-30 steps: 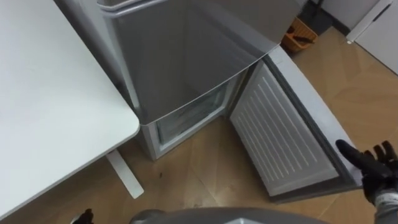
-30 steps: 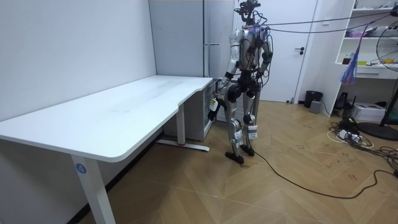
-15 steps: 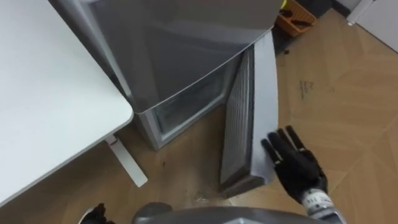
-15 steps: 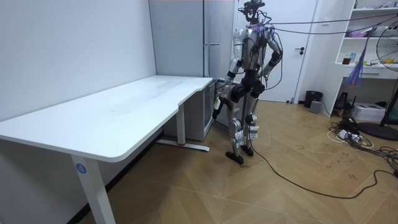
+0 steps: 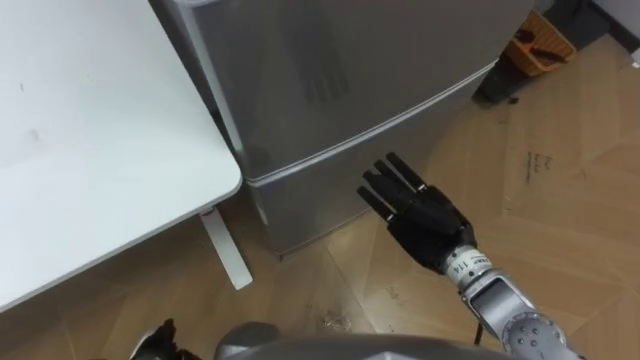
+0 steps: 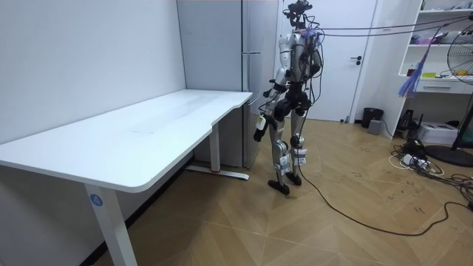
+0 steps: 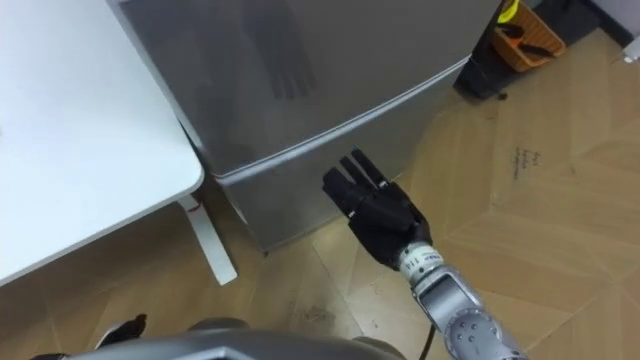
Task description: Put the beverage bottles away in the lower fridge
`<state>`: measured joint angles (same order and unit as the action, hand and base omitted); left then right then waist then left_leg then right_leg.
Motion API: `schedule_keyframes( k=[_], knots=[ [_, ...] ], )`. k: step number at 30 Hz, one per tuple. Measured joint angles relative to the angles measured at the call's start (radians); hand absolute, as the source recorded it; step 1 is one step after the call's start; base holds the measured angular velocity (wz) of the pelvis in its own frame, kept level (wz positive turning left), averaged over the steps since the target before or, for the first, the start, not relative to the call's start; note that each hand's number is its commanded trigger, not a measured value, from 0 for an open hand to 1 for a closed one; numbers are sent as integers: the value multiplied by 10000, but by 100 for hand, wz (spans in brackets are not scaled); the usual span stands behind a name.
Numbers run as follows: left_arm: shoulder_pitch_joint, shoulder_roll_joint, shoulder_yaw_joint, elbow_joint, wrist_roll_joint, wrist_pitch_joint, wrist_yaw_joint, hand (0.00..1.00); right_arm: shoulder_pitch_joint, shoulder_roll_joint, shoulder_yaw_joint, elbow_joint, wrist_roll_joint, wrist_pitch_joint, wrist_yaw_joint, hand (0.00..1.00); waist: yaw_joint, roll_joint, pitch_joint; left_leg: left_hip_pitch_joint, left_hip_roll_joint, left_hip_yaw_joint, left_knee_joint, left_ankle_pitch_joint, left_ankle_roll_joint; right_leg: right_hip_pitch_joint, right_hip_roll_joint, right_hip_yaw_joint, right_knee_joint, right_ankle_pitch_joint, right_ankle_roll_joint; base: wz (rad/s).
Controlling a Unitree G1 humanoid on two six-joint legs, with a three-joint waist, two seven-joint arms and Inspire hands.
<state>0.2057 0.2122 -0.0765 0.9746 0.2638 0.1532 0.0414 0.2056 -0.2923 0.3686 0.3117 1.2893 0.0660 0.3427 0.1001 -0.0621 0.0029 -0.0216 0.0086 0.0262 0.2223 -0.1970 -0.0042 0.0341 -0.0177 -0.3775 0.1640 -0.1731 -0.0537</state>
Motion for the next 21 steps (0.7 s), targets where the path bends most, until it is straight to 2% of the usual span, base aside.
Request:
schedule_keyframes(
  k=[14, 21],
  knots=[
    [362, -6, -59, -22, -389, 75, -7, 0, 112, 106, 13, -94, -19, 21, 93, 0, -73, 30, -9, 4, -38, -32, 3, 7, 14, 43, -12, 40, 20, -56, 29, 5],
    [700, -39, -3, -46, -421, 147, -16, 0, 383, 84, 0, -37, -852, 396, 94, 0, 14, -52, -65, 169, -79, 16, 35, 5, 14, 184, -78, 92, 108, -193, 56, 0]
  ],
)
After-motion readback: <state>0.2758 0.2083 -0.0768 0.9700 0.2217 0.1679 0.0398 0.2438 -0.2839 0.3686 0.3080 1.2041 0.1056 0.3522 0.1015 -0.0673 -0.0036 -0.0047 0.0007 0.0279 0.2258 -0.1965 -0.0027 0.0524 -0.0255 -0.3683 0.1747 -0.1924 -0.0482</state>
